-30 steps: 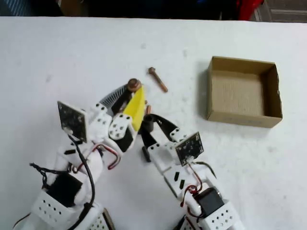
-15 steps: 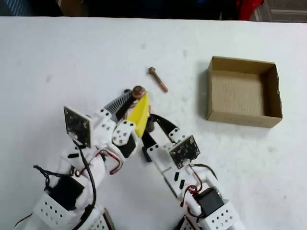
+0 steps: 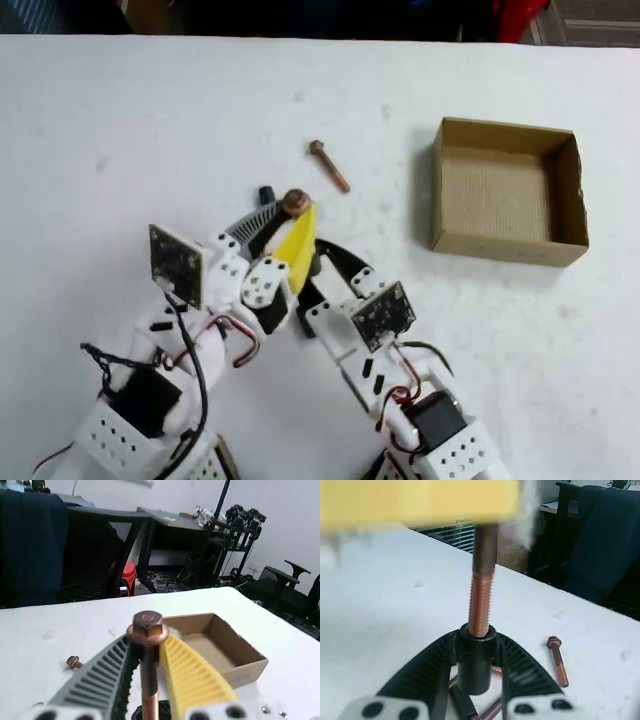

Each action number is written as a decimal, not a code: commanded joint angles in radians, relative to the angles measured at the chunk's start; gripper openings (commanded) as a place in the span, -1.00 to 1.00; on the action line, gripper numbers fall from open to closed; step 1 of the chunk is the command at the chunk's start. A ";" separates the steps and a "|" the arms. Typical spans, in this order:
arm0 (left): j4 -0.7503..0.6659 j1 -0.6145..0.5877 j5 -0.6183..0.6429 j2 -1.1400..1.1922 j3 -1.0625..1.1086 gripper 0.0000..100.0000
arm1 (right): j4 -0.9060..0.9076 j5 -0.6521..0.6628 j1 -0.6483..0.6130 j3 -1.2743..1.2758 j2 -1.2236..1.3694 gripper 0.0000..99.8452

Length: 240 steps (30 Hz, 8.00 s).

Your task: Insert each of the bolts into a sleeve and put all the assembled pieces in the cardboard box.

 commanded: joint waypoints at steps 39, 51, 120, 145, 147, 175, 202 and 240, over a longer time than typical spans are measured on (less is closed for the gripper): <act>-0.051 -0.016 -0.011 -0.018 0.192 -0.95 | -0.002 0.014 -0.001 0.003 -0.013 -0.97; 0.002 -0.016 -0.012 -0.018 0.192 -0.90 | 0.002 0.014 -0.001 0.003 -0.013 -0.97; 0.724 -0.410 -0.227 -0.013 -0.204 -0.95 | 0.461 0.118 0.355 -0.245 -0.005 -0.97; 0.799 -0.415 -0.199 0.105 -0.195 -0.96 | 0.572 0.112 0.596 -0.806 0.671 -0.97; 0.781 -0.415 -0.199 0.179 -0.216 -0.96 | 0.526 0.112 0.630 -0.850 0.776 -0.97; 0.634 -0.409 -0.204 0.372 -0.149 -0.96 | 0.452 0.120 0.768 -1.791 2.083 -0.96; 0.632 -0.412 -0.199 0.377 -0.144 -0.96 | 0.452 0.114 0.768 -2.156 2.483 -0.77; 0.603 -0.407 -0.199 0.372 -0.146 -0.96 | 1.336 0.112 0.607 -2.024 1.360 -0.96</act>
